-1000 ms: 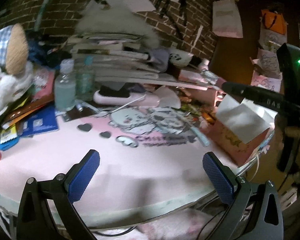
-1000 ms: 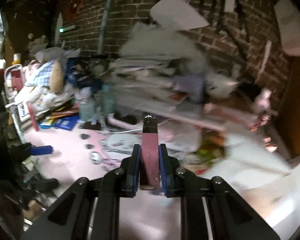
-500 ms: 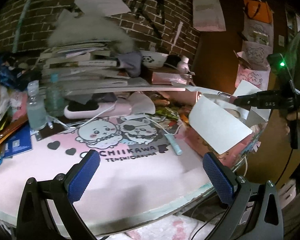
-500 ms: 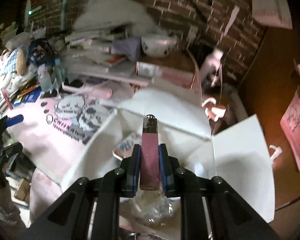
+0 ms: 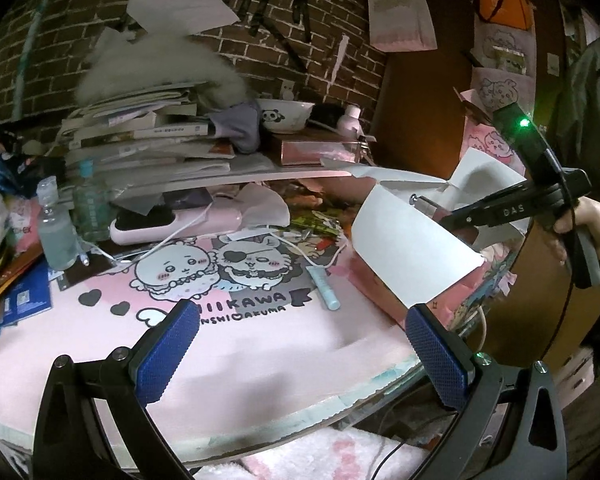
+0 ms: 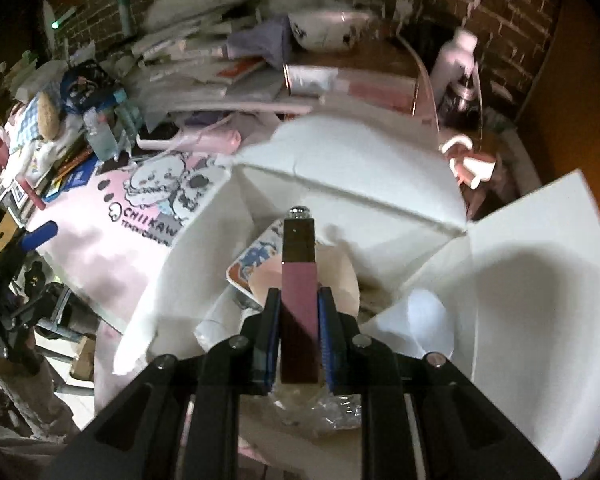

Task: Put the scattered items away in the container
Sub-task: 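Carry the pink tube into the white box and open the right tool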

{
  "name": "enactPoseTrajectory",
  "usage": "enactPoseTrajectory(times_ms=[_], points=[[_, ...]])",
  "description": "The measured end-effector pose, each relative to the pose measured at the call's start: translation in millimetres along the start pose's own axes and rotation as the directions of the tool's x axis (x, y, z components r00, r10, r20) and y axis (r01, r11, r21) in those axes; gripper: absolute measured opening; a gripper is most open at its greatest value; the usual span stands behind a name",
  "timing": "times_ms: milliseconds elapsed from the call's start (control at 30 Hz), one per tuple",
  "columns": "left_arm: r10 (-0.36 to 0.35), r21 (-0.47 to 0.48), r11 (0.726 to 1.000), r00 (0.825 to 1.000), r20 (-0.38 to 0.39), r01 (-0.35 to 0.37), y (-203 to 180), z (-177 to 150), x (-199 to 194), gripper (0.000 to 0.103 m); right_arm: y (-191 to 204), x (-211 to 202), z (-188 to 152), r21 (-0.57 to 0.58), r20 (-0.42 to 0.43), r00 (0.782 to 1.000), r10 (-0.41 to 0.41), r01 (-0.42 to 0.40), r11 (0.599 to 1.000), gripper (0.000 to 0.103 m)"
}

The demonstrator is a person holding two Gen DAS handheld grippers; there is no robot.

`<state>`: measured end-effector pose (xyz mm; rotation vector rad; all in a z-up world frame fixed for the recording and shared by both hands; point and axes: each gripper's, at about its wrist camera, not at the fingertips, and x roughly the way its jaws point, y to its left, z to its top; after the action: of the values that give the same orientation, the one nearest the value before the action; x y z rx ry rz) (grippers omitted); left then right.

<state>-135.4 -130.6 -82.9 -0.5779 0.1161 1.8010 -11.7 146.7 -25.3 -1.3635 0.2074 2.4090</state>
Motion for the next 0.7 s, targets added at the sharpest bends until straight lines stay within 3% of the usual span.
enactPoseTrajectory(times_ms=[300,333,400,433,700], points=[[0.017,-0.006,1.000,1.000,-0.011,-0.017,3.4,-1.5,1.0,0.103,-3.2,0.3,1.8,0.016,0.002,1.000,0.013,-0.013,1.000,0.017],[0.019,-0.004,1.000,1.000,-0.013,-0.019,3.5,-1.9,1.2,0.103,-4.3,-0.1,1.5,0.023,0.004,1.000,0.020,-0.020,1.000,0.019],[0.019,-0.002,1.000,1.000,-0.015,-0.019,2.9,-2.0,1.7,0.103,-5.4,-0.6,0.7,0.034,0.007,1.000,0.028,-0.028,0.999,0.043],[0.017,-0.003,1.000,1.000,-0.016,-0.017,2.8,-1.8,2.3,0.103,-5.6,-1.4,0.2,0.039,0.012,0.999,0.029,-0.030,0.999,0.048],[0.011,0.000,1.000,0.999,-0.040,-0.011,-0.1,-2.9,10.4,0.103,-1.8,-13.5,0.2,0.021,0.057,0.998,0.027,-0.028,0.999,0.050]])
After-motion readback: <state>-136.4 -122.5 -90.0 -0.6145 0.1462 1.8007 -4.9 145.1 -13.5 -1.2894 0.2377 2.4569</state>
